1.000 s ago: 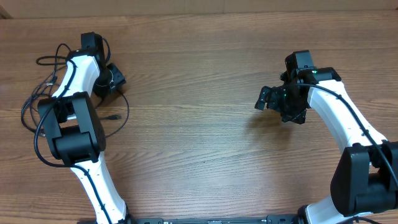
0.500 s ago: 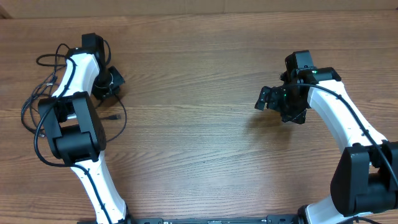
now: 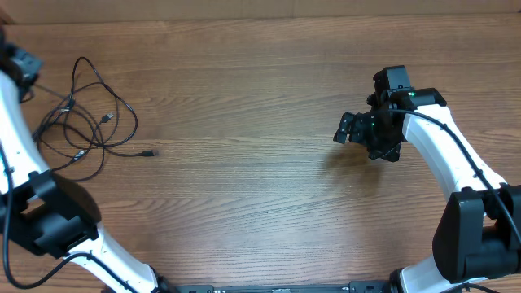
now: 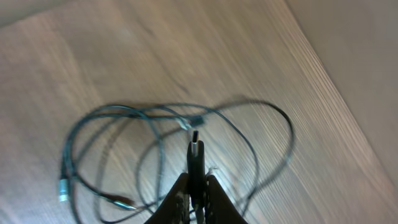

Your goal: Untangle cables

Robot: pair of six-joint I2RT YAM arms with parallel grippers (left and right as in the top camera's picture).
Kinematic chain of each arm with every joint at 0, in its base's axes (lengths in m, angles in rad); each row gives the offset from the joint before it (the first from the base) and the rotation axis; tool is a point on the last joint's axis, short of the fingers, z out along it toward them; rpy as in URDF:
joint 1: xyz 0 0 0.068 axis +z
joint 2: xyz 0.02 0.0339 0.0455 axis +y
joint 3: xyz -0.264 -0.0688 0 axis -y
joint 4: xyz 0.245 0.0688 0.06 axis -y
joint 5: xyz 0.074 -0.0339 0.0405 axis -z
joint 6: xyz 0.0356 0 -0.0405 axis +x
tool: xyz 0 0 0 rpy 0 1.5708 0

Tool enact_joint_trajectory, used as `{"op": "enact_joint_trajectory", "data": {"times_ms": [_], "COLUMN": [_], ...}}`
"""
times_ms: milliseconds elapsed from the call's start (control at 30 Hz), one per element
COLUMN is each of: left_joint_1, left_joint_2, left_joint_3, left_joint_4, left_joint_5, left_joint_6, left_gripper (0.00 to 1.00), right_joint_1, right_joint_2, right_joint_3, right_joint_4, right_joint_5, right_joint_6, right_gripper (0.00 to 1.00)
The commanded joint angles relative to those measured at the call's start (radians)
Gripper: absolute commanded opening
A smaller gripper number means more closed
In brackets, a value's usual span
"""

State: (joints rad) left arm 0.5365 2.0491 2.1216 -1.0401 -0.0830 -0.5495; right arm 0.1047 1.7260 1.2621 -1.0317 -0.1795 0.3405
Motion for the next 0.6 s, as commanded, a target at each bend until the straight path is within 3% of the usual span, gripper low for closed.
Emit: {"op": "enact_joint_trajectory", "data": {"times_ms": [0,167,267,400,567], "left_joint_1": [0.049,0.082,0.1,0.163,0.204], "left_joint_2": [-0.007,-0.007,-0.007,-0.007,-0.007], "left_joint_3": [0.008,0.008,0.008,0.006,-0.028], "left_joint_4": [-0.008,-0.023,-0.092,-0.338,-0.381], "left_joint_5": [-0.014,-0.044,-0.141,-0.309,-0.309], "left_joint_6": [-0.086,-0.087,-0.087,-0.282,-0.337], "left_gripper": [0.09,0.11,0.08,0.04,0.04], "right_joint_1": [-0.004,-0.004,-0.004,-0.004,-0.004], "right_joint_2": [-0.013,-0.013,-0.013,-0.013,-0.013], "right_joint_3": [0.007,0.007,0.007,0.007,0.007], "right_joint_4": [0.005,0.005,0.005,0.013,0.013], "right_joint_5": [-0.005,-0.005,-0.004,-0.005,-0.005], "right_joint_6": [0.0,0.0,0.0,0.0,0.0], "right_gripper": [0.99,0.99,0.99,0.99,0.99]}}
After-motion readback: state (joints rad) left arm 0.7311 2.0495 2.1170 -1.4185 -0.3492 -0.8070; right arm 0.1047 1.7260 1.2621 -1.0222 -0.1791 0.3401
